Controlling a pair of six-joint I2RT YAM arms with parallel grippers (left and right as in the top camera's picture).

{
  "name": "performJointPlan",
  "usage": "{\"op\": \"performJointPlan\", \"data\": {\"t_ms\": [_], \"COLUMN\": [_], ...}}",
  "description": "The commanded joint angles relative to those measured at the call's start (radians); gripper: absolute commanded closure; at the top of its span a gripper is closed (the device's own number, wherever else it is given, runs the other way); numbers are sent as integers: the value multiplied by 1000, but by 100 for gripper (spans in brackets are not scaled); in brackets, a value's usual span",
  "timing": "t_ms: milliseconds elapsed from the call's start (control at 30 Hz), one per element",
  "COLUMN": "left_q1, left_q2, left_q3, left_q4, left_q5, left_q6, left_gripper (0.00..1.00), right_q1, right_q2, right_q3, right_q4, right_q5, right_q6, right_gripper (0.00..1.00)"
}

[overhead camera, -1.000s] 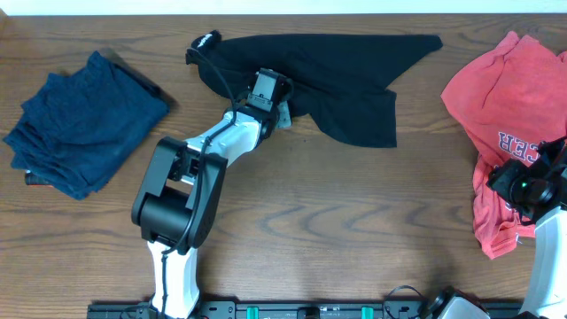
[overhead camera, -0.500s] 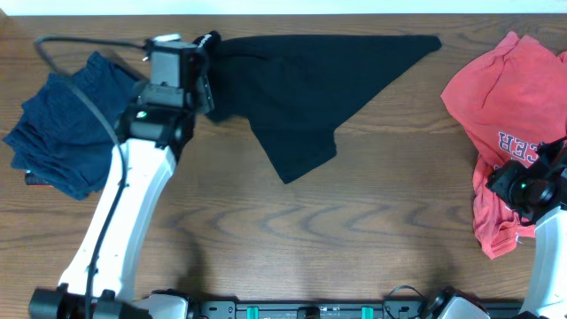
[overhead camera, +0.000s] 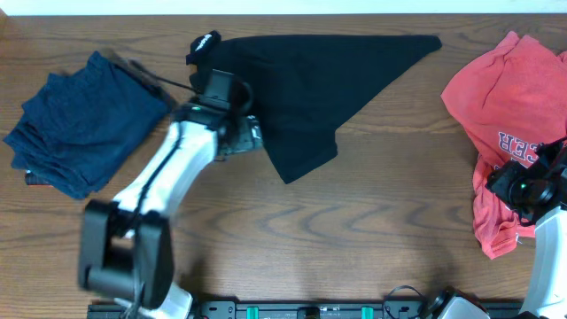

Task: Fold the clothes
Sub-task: 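Drag the black shirt with the left gripper and lay it flat mid-table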

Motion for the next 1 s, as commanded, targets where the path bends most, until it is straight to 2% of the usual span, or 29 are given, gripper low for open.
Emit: {"op": "performJointPlan", "data": {"t_ms": [0,67,367,400,433,467,500,567,667,767,967], "left_q1": [-32,-47,-89,-92,-95,-101,-105,-112,-117,-109,-27], "left_q2": [76,116,246,253,255,255,255,254,253,237,119], "left_q3": [-10,-10,-10,-10,-10,-10,-10,-10,-10,-10,-10], "left_q4": [49,98,272,282,288,294,296,292,248,117,-325], "left_q5": [43,59,95,97,111,143,157,188,199,199,198], "left_q6": [-13,-12,-42,-53,-57,-57,-57,-57,-58,-58,-7], "left_gripper": [7,0,1,7,18,49,67,94,94,94,94], "right_q1": [6,6,6,6,6,6,6,6,6,6,16], "right_q2": [-1,-1,-1,-1,-1,-1,-1,-1,-1,-1,0], "right_q3": [9,9,9,9,9,9,9,9,9,9,9], "right_q4": [-2,-3,-12,-11,-11,-11,-11,-11,-12,-15,-31], "right_q5": [1,1,1,1,1,1,1,1,1,1,-11], "right_q6": [-15,-15,-15,-15,-15,-15,-15,-14,-15,-15,-26], "right_gripper": [50,50,47,47,47,47,47,47,47,48,56]}}
